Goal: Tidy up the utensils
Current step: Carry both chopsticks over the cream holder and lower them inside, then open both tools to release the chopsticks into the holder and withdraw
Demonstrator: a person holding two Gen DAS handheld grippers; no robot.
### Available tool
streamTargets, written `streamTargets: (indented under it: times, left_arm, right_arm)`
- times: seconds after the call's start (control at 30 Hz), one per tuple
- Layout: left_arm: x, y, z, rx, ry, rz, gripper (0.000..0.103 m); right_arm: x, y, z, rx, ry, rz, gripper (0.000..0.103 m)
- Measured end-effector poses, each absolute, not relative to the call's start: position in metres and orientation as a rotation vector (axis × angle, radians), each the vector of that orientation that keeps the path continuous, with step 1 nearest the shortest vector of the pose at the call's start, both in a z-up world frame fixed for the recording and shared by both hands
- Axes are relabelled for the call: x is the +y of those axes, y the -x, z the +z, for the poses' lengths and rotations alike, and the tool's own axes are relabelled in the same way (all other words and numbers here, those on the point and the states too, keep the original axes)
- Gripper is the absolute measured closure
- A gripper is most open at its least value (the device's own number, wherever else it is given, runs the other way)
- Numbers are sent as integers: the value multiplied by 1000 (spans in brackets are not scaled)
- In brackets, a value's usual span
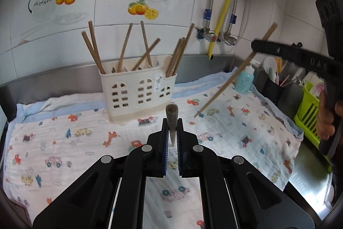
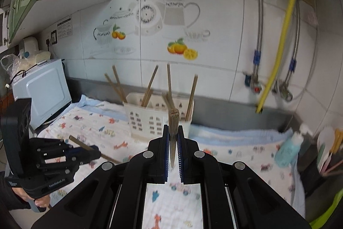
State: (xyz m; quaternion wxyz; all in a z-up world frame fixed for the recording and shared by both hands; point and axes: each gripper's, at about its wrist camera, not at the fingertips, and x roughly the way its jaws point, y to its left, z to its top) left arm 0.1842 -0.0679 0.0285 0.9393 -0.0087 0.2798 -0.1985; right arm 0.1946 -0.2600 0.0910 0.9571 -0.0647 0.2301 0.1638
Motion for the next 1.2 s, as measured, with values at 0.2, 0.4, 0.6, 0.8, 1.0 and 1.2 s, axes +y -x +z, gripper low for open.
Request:
streamTargets:
  times: [0.2, 0.4, 0.6, 0.8, 1.0, 1.2]
  left_arm:
    - [-58, -203, 46, 549, 1, -394, 97]
    - [-49, -220, 69, 511, -5, -376, 97]
    - [-43, -232, 97, 449, -13, -355, 97]
    - [-37, -247, 134, 370, -10, -330, 97]
    - [-38, -268, 168, 290, -26, -294, 97]
    - [-40, -288, 182, 237, -46, -242, 97]
  right_arm:
    - [-246, -224, 130, 428, 169, 329, 96]
    - [-231, -258, 152, 394, 219, 303, 96]
    - [-220, -296, 151, 412, 217, 298, 96]
    - [-214, -328, 129, 481, 221, 286, 96]
    - [-210, -348, 104, 543, 232, 280, 96]
    - [-212, -357, 87, 576, 225, 281, 96]
